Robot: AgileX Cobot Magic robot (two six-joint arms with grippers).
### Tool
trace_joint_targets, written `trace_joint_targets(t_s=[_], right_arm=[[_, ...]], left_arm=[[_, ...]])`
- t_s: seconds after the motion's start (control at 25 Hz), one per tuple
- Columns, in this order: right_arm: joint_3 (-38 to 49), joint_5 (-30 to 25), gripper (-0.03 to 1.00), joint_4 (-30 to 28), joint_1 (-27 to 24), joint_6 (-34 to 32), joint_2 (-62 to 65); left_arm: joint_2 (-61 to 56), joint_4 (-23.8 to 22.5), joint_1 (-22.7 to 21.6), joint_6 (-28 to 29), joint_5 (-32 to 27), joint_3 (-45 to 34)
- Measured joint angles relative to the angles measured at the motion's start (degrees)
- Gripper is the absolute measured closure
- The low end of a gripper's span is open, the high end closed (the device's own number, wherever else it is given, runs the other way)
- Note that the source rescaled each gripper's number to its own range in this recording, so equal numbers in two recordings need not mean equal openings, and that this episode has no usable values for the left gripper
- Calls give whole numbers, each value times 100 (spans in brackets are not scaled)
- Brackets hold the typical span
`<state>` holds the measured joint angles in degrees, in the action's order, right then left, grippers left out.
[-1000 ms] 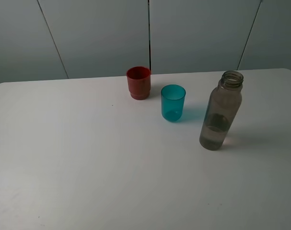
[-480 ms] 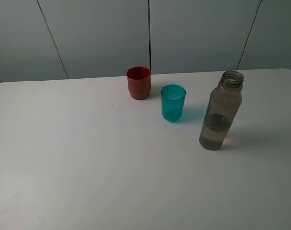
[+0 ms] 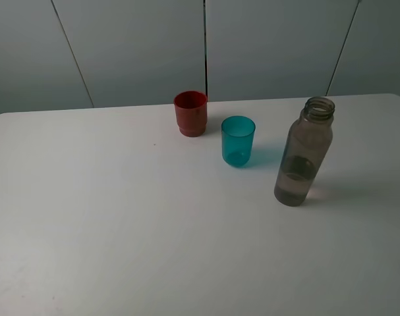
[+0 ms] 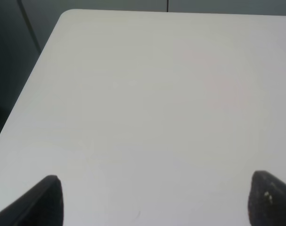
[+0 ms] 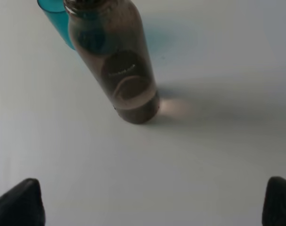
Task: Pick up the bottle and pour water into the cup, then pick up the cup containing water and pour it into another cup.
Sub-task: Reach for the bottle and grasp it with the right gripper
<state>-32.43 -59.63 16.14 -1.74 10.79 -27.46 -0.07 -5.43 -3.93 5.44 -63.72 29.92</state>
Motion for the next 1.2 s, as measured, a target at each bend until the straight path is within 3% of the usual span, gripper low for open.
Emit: trace_joint_targets(t_s=[0.28,0.56,0.84,0.96,1.2], right_arm=[[243,299,-3,229,0,124,-272],[495,1316,-3,1079,0,181,-556],[1038,2087,-3,1316,0,184,-1013],[1251,2551,-3,1440,248,184,-1074],[1844,3672,-3,1507,1356,184,-1235]], left_arm=[[0,0,0,0,0,0],[0,0,0,0,0,0],[0,0,0,0,0,0],[0,0,0,0,0,0],[0,0,0,0,0,0]])
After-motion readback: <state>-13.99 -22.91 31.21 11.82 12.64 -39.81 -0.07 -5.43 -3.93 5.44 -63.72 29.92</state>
